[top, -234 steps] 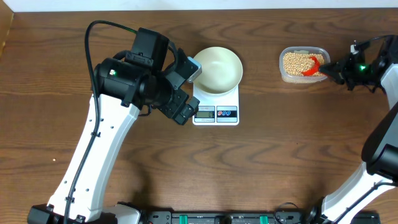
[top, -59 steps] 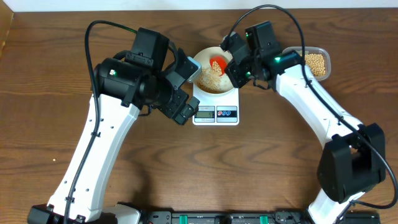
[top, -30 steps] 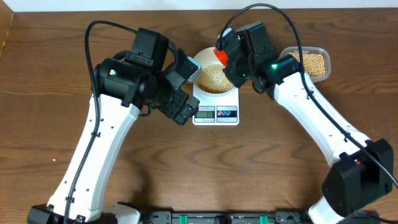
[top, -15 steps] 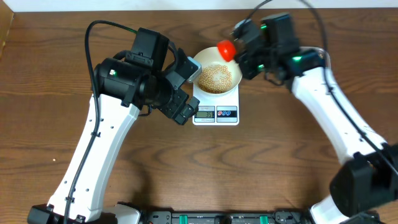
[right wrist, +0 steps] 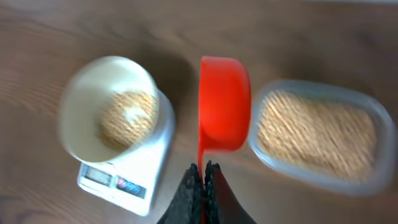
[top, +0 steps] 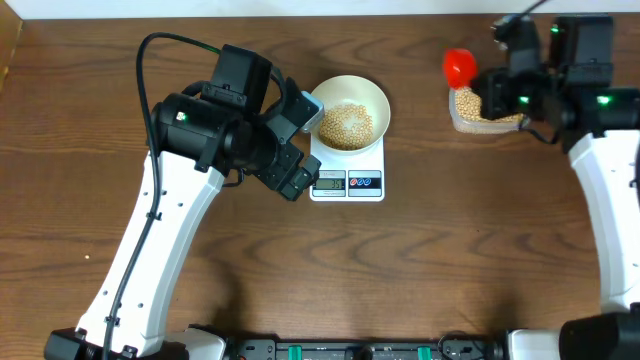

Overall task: Scoop item into bowl and weigh 50g on scale
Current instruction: 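Move the empty scoop back right into the soybean tub, then scoop soybeans again and lift the red scoop out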

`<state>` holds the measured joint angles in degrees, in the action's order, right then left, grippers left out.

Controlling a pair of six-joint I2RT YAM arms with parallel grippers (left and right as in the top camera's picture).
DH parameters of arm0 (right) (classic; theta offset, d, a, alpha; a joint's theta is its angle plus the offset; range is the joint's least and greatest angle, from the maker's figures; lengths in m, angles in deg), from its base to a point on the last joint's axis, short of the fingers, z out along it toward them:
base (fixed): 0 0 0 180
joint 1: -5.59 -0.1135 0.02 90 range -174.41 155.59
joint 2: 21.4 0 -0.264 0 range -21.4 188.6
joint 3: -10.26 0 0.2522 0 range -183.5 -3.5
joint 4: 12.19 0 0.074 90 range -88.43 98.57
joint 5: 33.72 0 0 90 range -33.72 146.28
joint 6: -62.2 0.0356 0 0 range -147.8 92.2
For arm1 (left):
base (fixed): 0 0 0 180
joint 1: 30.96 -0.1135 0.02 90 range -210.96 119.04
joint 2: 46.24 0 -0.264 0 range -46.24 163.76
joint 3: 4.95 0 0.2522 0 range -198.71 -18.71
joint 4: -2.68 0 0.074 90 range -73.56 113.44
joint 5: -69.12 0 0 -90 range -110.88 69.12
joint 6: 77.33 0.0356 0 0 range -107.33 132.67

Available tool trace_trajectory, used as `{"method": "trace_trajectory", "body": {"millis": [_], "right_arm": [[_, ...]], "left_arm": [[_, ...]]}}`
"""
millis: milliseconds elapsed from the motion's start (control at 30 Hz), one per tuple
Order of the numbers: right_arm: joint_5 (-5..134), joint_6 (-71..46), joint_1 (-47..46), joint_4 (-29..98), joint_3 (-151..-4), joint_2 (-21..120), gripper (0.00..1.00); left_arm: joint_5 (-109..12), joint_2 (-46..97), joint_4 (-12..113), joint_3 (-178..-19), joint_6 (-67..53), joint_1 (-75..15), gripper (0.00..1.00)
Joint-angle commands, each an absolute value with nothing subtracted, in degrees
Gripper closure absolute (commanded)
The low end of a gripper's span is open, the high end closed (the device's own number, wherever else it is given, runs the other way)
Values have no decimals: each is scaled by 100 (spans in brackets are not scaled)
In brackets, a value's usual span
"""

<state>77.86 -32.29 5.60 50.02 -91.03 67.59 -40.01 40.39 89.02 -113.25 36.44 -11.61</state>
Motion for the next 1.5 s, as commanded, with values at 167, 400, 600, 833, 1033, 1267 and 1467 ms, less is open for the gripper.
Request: {"method": "trace_trajectory", "body": {"millis": [167,400,600,833,1033,1267,1467], "right_arm": [[6586,-3168,1128,5675,-9164,7203,99],[6475,-3166,1215,5476,-9162,7778,99],[6381,-3102,1213,4991,-9162,8173,99],[6359,-3034,1213,4805,-9162,8497,99],[6682,-2995,1159,4654,-9162,8750,99],[7220,-2855,1143,4488,-9162,8888,99],[7736,-2645,1161,4309,-9162,8895,99]], "left_arm": [[-3962,3947,8904,-11382,3589,-1159,2],[-3964,3947,8906,-11382,3589,-1159,2],[-3962,3947,8904,-11382,3589,-1159,2],[-3964,3947,8904,-11382,3589,-1159,2],[-3964,3947,8904,-11382,3589,-1159,2],[-3964,3947,8906,-11382,3589,-1159,2],[-3962,3947,8904,-11382,3589,-1159,2]]}}
